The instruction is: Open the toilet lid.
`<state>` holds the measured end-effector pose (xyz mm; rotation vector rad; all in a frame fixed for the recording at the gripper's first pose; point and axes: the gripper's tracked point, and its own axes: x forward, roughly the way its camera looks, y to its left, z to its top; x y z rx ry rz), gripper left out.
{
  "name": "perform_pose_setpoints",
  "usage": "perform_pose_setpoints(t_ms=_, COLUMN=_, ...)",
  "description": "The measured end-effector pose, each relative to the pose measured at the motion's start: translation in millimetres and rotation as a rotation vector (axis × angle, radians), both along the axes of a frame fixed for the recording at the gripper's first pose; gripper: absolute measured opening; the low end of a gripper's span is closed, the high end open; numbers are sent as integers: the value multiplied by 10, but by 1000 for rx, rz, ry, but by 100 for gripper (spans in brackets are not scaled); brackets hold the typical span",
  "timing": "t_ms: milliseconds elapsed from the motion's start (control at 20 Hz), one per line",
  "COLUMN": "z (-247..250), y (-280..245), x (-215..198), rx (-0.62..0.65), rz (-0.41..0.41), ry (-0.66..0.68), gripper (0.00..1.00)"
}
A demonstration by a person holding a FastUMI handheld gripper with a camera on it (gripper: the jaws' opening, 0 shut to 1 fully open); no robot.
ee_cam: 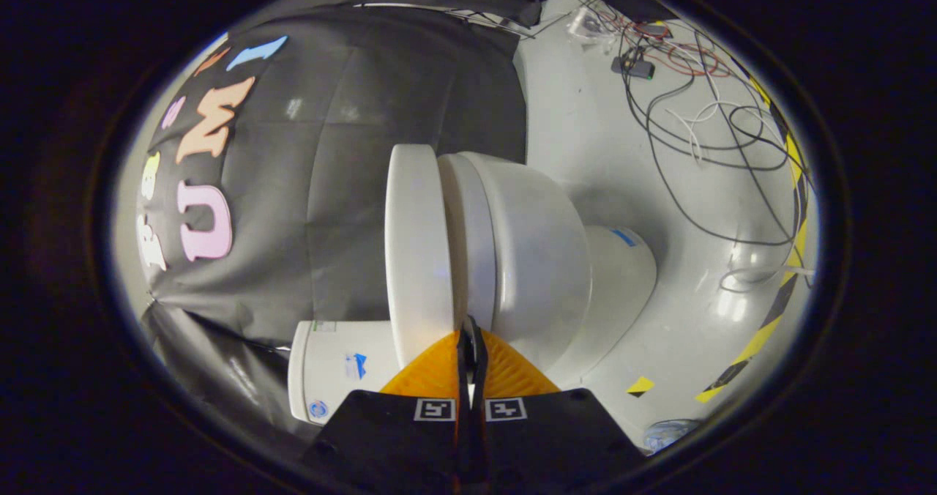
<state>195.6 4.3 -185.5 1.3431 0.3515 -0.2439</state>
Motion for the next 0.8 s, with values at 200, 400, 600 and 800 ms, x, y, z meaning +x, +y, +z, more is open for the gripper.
perform_pose_setpoints(t_ms=200, z=-11, y=0, x=-10, rx=33, rz=-17, ry=3, gripper=1)
perform_pose_setpoints(t_ms=400, z=85, y=20, x=-44, rx=-32, rz=-8, ry=72, gripper=0)
perform_pose_setpoints(t_ms=600, z=354, y=78, x=-15, rx=-99, rz=-10, ry=44, gripper=1)
perform_pose_setpoints(t_ms=800, z=581, y=150, x=-21, rx=-159, rz=0, ry=25, gripper=1)
